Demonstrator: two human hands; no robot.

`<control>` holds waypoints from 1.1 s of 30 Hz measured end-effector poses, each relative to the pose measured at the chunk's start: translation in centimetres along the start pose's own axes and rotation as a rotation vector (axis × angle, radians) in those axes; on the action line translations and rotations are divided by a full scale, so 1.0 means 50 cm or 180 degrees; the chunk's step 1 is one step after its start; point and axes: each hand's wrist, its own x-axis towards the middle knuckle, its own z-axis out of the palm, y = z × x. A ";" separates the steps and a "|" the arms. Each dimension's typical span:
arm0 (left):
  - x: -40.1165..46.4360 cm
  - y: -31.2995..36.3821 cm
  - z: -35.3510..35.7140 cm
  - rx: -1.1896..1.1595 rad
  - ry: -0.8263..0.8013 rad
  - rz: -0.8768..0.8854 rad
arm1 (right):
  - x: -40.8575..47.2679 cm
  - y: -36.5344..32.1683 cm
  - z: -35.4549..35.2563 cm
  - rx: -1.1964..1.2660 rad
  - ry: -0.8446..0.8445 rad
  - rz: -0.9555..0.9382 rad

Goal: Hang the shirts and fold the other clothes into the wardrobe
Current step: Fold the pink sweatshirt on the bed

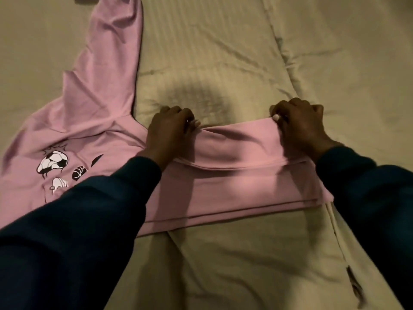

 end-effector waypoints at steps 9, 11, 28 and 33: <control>0.003 -0.068 -0.013 -0.0074 -0.0482 -0.0214 | 0.016 0.061 0.001 -0.0561 0.0034 0.0248; -0.013 -0.066 -0.006 0.0013 0.0013 -0.0027 | 0.008 0.040 0.016 -0.0616 0.0426 0.0511; -0.174 0.040 0.093 0.0393 0.0143 -0.0150 | -0.106 0.001 0.085 -0.0207 0.0135 0.0821; -0.221 -0.016 0.050 0.0367 0.0490 -0.0777 | -0.064 -0.154 0.063 0.0288 0.0975 0.0695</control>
